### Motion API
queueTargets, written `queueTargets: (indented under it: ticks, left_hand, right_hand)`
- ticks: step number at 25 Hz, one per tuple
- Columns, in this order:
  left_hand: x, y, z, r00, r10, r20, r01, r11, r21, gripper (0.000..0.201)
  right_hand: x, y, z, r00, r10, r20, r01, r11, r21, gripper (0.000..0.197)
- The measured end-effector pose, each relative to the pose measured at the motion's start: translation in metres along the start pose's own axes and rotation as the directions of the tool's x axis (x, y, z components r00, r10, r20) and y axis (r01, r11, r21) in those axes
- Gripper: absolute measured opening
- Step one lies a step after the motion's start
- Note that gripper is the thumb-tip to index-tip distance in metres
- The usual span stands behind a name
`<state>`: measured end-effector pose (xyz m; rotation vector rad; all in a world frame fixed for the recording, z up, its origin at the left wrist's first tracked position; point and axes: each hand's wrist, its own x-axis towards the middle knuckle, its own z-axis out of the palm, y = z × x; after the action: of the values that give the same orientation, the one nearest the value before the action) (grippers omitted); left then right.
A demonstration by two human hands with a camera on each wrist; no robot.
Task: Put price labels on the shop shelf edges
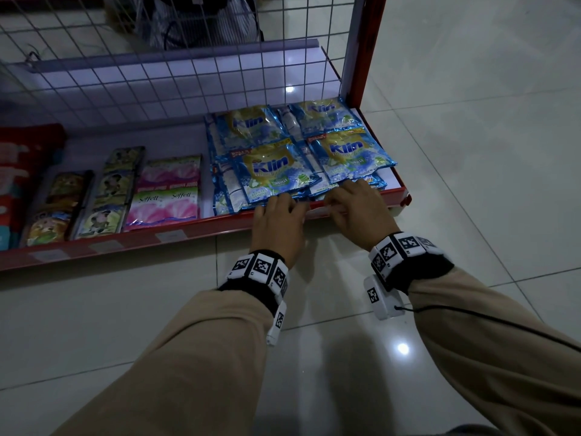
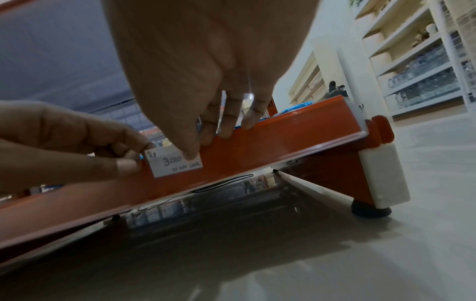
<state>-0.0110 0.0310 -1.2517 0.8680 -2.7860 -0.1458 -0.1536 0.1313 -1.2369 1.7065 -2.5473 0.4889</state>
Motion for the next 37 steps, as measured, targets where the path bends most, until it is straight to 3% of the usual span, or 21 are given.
queueTargets:
  ticks: [3,17,30,37]
  left_hand:
    - [0.000,0.001,-0.001,1.000,0.008,0.005,-0.008,1.000,0.019,0.026]
    - [-0.002,0.004,-0.002,1.000,0.014,0.019,-0.017,0.991,0.132,0.032]
    - [-0.003,0.001,-0.001,1.000,0.020,0.006,-0.021,0.993,0.114,0.037]
    - [-0.010,-0.003,-0.004,1.000,0.029,-0.005,-0.029,0.996,0.088,0.039]
  right_hand:
    - [0.000,0.001,0.002,0.998,-0.041,0.057,0.044,0.997,-0.064,0.018]
    - [-0.001,0.001,0.006,0.996,-0.064,0.066,0.071,0.991,-0.114,0.023]
    - [-0.008,0.002,0.010,1.000,-0.021,0.011,0.021,1.000,-0.009,0.017]
    - [-0.015,-0.001,0.007,0.997,-0.029,-0.067,0.028,0.999,-0.026,0.025]
